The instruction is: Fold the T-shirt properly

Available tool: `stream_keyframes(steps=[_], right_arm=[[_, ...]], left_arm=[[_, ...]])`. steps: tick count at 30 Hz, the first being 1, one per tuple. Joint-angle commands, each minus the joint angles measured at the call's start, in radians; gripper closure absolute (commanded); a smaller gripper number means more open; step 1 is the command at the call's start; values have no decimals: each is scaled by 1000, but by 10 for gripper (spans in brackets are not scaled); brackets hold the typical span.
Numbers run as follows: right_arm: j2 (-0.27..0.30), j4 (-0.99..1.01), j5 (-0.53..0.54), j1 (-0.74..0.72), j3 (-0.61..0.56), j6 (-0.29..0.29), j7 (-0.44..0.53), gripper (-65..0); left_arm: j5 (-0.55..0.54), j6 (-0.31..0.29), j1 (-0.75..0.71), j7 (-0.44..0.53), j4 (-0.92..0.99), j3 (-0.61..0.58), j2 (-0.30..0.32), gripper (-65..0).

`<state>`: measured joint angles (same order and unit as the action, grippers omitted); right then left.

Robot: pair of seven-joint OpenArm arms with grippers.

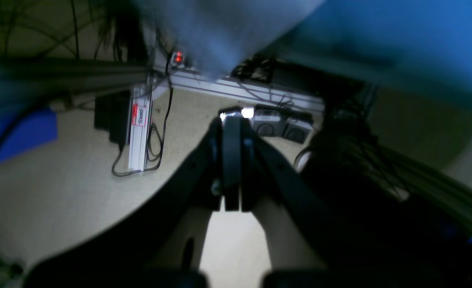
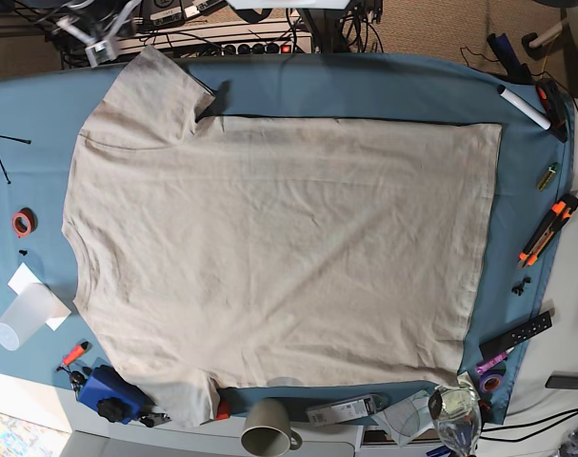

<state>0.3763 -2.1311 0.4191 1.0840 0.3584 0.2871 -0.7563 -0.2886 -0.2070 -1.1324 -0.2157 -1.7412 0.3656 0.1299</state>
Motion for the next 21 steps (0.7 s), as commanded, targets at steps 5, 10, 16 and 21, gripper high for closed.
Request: stream_keyframes(steps=[5,10,16,21], right_arm=[[-44,-133,71,10,172,8,15,0],[-55,-162,-23,-19,234,7,11,0],[-55,-162,-130,-39,235,7,-19,0],[-55,-162,-134,-40,235,4,-14,-250]], left_arm=[[-3,-1,-53,2,-147,4,4,0],[-3,-1,-50,-13,-198,4,4,0],[-4,-1,-50,-13,-200,4,4,0],[-4,-1,-50,-13,-200,4,4,0]])
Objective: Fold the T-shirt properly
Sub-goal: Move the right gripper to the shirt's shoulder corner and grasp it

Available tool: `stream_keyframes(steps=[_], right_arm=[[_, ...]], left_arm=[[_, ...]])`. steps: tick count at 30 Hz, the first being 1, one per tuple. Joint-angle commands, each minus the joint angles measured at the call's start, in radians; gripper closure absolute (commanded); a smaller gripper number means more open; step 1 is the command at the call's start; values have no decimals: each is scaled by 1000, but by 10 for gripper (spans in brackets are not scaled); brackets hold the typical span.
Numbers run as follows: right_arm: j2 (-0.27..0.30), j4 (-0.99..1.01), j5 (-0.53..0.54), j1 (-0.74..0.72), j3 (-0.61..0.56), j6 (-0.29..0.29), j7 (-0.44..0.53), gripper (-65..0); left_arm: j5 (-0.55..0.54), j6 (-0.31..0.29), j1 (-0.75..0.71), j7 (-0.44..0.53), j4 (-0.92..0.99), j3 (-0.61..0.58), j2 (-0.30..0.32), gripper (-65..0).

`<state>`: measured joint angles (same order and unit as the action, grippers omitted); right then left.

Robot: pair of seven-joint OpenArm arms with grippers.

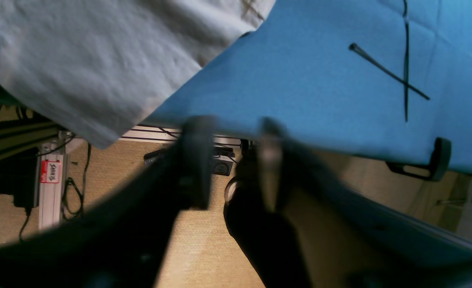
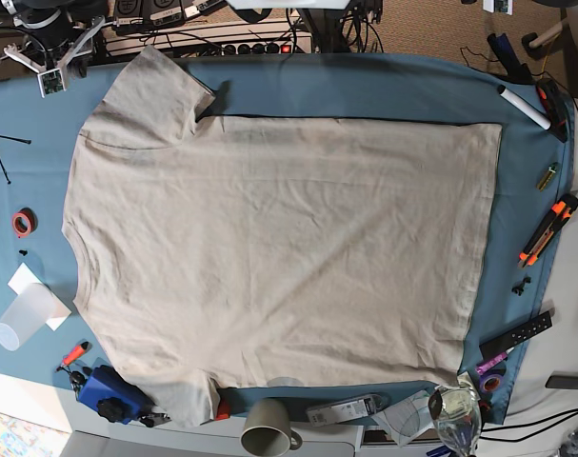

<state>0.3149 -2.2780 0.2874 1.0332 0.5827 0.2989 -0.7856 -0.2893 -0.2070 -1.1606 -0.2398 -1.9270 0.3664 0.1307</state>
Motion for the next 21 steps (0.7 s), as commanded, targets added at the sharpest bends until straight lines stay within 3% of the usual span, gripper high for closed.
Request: stream_keyframes(steps=[1,4,8,15,21], right_arm=[[6,-15,-23,11,11,-12,12,-266],[-10,-15,-48,-16,11,-51,-43,-266],[-33,-1,97,-73,11,-35,-88,-266],[-69,172,279,-148,11,138,-83,-266],[-74,298,340,-169,11,274,-85,-266]], left_arm=[[-3,-1,-22,11,-14,3,3,0],[-3,-1,-22,11,-14,3,3,0],[-3,-1,-21,11,-14,3,3,0],[-3,-1,-17,11,-14,3,6,0],[-3,-1,-17,11,-14,3,9,0]])
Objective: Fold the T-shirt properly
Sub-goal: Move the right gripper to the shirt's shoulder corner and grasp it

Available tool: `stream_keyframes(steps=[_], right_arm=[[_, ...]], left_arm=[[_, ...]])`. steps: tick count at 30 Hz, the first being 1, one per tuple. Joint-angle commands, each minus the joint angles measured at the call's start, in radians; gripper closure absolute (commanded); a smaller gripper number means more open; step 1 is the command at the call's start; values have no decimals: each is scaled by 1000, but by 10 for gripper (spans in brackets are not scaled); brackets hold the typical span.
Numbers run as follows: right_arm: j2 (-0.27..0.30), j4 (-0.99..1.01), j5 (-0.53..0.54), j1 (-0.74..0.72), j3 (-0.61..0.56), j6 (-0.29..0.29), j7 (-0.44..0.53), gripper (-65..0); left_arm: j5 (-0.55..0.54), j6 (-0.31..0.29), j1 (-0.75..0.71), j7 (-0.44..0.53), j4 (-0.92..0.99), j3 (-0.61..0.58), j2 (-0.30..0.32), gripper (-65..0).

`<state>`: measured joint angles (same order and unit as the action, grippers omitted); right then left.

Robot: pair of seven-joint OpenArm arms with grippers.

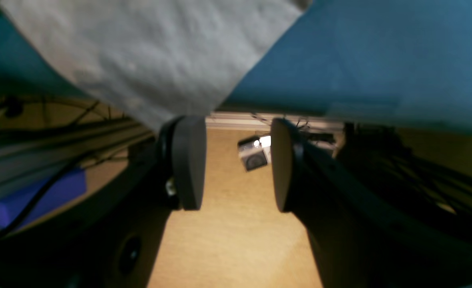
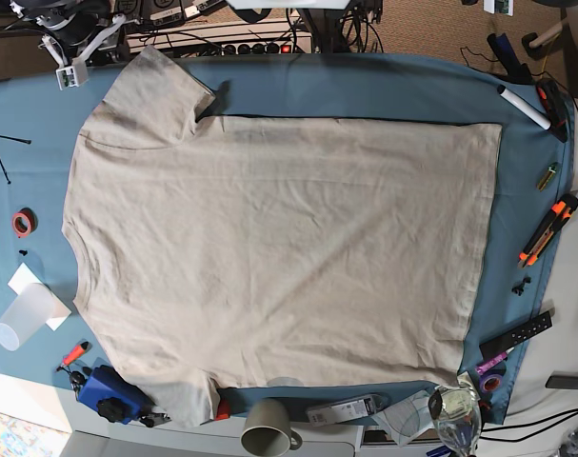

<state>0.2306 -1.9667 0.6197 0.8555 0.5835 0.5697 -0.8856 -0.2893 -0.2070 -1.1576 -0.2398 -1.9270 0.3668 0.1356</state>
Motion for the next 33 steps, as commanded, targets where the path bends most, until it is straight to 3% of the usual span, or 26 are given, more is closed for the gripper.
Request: stream_keyframes(steps=[1,5,10,13,19,24,30,33], right_arm=[[10,1,28,8,10,6,18,-266],[10,104,50,-27,6,33,16,-266],[11,233,142,-98,6,128,-27,-266],[11,233,237,-117,6,128,-77,-266],[11,233,296,-126,6,128,-126,-265],[11,233,434,-127,6,128,-201,-265],[11,232,471,-126,7,128,-225,-265],[11,232,549,-126,7,128,-289,-264]], left_arm=[[-3,-1,-20,11,-14,3,4,0],[-3,-1,-19,12,-14,3,4,0],[-3,-1,-20,11,-14,3,3,0],[-3,-1,-20,11,-14,3,3,0],[-3,-1,-19,11,-14,3,3,0],[-3,-1,-20,11,-14,3,3,0],[-3,-1,-20,11,-14,3,3,0],[-3,-1,-20,11,-14,3,3,0]])
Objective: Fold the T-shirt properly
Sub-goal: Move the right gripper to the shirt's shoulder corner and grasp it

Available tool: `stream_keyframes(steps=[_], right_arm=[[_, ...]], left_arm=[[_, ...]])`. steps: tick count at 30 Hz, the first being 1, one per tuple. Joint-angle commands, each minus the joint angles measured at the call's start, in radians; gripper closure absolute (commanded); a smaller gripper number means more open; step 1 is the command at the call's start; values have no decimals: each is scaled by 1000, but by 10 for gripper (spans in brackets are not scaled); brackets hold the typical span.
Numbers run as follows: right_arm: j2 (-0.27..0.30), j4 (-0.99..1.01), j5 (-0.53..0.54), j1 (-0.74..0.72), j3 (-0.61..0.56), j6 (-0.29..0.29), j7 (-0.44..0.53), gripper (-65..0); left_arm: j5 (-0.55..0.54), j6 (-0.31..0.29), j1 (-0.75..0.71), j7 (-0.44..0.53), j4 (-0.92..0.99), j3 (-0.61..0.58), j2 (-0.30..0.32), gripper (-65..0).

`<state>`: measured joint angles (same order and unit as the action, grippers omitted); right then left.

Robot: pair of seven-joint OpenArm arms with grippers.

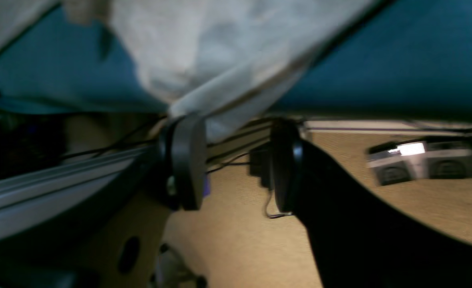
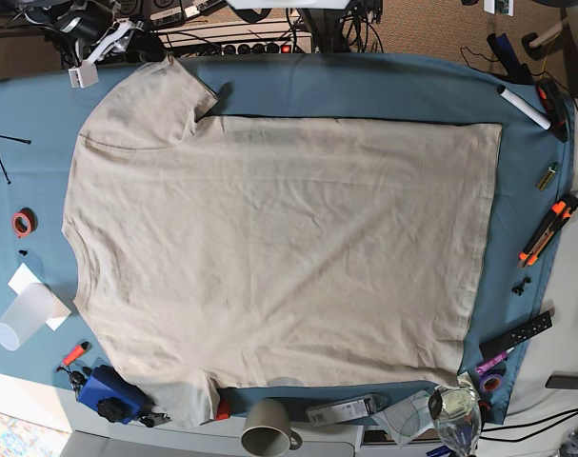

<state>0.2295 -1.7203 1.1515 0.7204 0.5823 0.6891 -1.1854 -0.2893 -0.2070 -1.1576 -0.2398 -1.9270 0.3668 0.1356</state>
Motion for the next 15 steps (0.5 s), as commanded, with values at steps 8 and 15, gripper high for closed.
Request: stream_keyframes(steps=[8,15], right_arm=[[11,-29,86,8,8,9,-23,-261],[11,-161,-30,8,9,9,39,-261]], left_arm=[[-3,-1,-19,12,-14,3,3,0],[-3,-1,-19,12,-14,3,3,0]])
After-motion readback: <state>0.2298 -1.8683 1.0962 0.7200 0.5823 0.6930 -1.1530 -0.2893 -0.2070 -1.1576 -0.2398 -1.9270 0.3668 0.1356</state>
